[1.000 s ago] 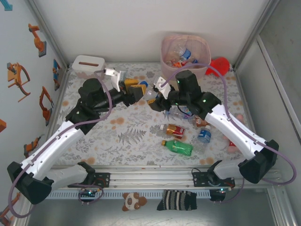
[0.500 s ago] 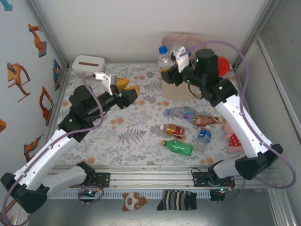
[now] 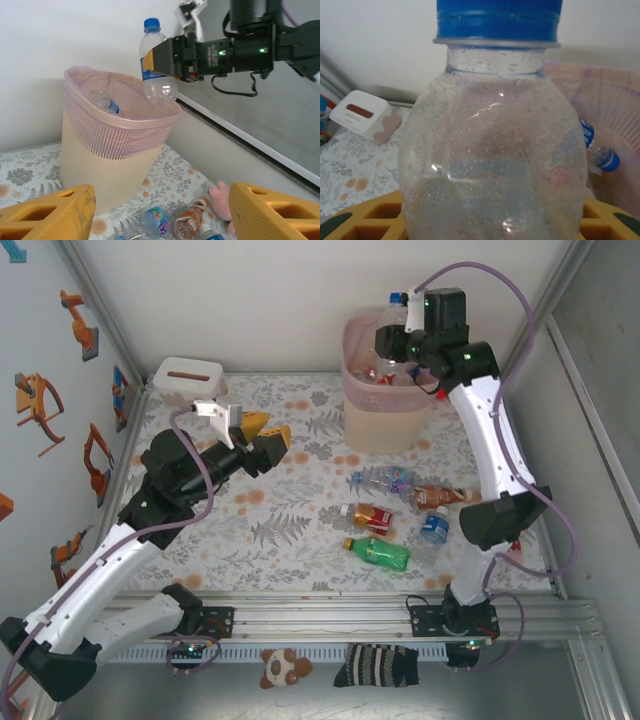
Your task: Put the plastic bottles in the bin
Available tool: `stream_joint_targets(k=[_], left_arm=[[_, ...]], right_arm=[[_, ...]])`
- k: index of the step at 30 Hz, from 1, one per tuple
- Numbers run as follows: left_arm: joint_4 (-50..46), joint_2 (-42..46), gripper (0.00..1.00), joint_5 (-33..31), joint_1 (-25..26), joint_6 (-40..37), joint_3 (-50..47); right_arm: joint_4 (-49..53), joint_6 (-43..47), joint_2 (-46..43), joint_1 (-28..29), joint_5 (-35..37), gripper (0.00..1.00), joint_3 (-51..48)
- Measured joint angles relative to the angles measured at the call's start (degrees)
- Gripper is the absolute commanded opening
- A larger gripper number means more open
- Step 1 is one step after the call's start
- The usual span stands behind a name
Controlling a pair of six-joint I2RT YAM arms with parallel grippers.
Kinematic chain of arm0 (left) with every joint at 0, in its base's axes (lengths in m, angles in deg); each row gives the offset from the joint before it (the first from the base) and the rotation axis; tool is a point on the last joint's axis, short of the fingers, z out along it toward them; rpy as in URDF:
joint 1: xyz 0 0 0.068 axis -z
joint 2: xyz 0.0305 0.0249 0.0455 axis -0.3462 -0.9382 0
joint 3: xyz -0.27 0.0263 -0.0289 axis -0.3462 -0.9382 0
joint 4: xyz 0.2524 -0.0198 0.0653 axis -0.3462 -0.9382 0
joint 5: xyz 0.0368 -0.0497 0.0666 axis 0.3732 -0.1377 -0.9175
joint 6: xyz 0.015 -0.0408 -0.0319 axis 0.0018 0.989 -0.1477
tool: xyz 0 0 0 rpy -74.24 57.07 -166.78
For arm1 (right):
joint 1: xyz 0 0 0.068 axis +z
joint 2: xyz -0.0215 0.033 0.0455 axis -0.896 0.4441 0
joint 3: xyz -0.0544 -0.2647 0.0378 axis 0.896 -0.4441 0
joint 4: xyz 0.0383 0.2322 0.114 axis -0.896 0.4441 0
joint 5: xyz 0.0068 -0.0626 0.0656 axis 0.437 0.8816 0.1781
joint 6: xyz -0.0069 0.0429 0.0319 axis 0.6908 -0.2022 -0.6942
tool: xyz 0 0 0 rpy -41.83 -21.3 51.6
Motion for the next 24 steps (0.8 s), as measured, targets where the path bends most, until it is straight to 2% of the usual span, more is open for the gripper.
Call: stream_joint_targets(k=[4,16,24], left_arm=[[-0.5,1.8,0.7,-1.3,0.0,-0.2,-1.9],[-3.9,6.4,0.72,-4.4,0.0,-0.6,-4.4],[-4.8,6.3,0.72,-5.6,0.0,-1.1,-4.4]], right_arm=[[4.5,-1.4,5.4,-0.9,1.6,0.48,4.9],[12.3,-1.9,12.9,-2.4,3.4,0.49,5.4],[16.1,-0.9,14.1,-3.4,4.0,0.57,5.0]])
